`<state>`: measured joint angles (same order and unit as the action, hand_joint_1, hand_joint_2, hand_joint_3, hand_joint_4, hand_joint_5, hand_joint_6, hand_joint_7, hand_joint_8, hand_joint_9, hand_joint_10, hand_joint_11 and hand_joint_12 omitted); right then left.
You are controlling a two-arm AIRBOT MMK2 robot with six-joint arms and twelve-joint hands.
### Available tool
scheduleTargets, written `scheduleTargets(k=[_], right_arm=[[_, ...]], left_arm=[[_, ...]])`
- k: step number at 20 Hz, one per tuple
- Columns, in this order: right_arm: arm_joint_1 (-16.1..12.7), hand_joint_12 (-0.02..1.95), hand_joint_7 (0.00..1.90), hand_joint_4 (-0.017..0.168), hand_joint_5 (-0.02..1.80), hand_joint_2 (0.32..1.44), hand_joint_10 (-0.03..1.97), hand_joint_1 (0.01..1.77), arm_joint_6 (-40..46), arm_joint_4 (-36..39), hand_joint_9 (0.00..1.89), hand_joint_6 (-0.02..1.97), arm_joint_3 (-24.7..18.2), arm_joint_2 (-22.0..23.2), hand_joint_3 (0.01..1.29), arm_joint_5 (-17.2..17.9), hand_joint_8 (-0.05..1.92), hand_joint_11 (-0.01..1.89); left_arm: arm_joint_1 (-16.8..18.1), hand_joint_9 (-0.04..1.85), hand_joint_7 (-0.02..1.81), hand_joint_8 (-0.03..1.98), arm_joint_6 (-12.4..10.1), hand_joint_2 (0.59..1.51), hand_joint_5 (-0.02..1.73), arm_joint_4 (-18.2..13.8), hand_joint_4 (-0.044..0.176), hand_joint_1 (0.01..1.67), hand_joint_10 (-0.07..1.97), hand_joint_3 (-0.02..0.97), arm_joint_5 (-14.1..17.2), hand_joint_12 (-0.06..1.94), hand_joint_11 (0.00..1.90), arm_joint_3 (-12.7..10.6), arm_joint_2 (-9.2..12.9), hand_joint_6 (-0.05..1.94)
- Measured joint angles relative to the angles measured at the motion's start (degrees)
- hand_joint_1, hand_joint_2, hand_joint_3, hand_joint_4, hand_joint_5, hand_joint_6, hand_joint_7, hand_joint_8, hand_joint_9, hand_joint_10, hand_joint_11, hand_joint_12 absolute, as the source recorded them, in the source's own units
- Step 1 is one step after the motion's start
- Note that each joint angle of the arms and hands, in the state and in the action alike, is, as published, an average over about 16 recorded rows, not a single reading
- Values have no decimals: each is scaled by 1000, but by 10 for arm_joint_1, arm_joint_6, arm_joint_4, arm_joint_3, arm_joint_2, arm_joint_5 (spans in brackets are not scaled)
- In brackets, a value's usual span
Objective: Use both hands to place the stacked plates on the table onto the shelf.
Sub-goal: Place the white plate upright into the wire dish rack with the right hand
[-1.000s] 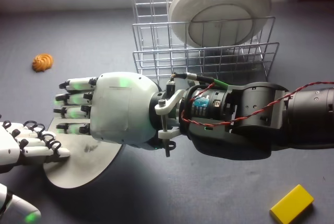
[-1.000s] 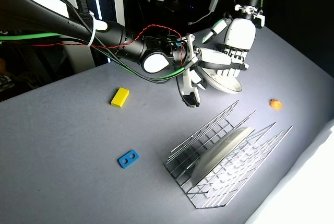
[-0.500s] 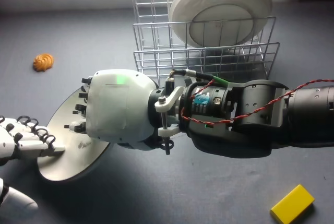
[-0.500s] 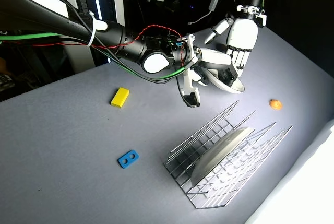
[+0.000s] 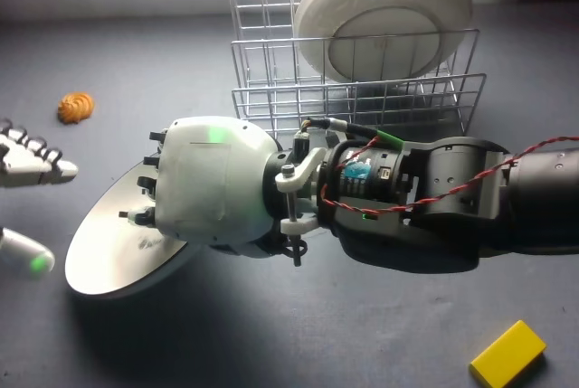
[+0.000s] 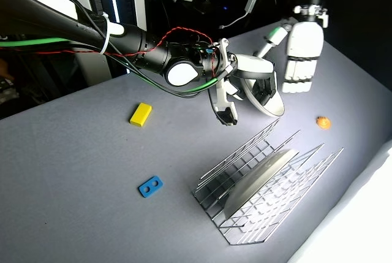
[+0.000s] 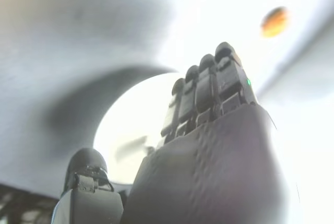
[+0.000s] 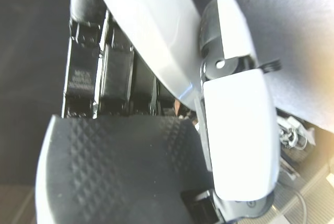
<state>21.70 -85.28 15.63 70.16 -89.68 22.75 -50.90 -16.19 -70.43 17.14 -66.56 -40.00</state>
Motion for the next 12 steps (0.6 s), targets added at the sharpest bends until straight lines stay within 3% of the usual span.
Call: scheduleTargets(k=[5,12], right_arm=[[0,1107,986,-10,688,1101,732,1074,-24,-7,1175,1102,-43,37,12,12,1193,1010],[-13,1037,1029,-6,744,1092,560,1099,-70,-44,1236,1099,-127,112,12,37,1112,1013]], left_arm=[[37,19,16,0,0,1059,10,-1,4,17,8,15,0,8,16,-32,2,16],[67,20,15,0,0,1058,17,-14,6,17,7,15,31,8,17,-61,10,16]])
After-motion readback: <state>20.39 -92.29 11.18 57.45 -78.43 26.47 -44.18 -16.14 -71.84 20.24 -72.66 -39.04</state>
